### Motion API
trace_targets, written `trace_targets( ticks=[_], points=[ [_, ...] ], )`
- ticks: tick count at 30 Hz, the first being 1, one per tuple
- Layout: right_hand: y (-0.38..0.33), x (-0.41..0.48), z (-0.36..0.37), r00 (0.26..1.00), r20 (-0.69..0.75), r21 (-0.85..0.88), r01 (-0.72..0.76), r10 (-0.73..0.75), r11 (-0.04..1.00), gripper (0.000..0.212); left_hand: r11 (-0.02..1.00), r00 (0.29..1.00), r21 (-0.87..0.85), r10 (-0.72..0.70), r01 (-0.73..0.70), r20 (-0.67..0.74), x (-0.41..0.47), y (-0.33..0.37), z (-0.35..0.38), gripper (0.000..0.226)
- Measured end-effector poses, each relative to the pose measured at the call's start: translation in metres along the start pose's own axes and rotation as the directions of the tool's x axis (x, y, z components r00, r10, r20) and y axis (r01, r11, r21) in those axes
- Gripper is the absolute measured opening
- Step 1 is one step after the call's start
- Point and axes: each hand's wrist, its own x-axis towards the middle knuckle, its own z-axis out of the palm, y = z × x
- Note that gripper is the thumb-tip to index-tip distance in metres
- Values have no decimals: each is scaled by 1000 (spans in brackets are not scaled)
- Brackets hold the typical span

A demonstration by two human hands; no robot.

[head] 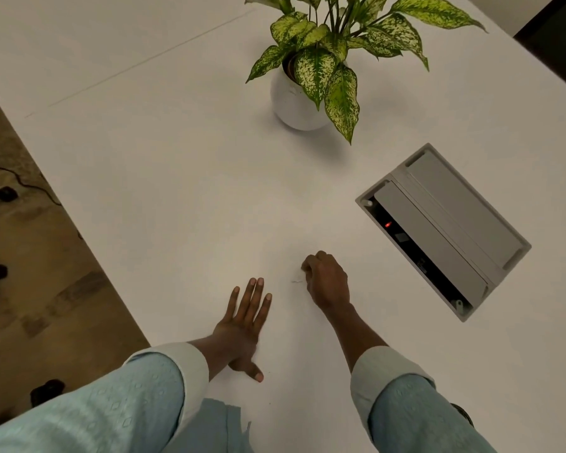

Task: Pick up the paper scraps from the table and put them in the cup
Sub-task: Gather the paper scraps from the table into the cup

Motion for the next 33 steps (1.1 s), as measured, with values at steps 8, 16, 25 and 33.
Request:
trace_targets(
  ticks=[8, 16, 25, 33],
  points=[
    [-7, -21, 1, 999, -7, 136, 34, -34, 990, 17, 1000, 1000, -10, 7, -7, 10, -1, 0, -2, 162],
    [-22, -30, 10, 998, 44, -60, 45, -42, 997, 20, 1000, 1000, -17, 5, -5, 2, 2, 0, 1, 161],
    [-35, -41, 12, 998, -17, -168, -67, 65, 983, 13, 1000, 1000, -15, 8, -8, -7, 5, -1, 7, 163],
    [-37, -90, 20, 971, -80, -70, -233, 227, 970, 13, 999, 1000, -39, 13, -13, -7, 3, -1, 5, 166]
  ],
)
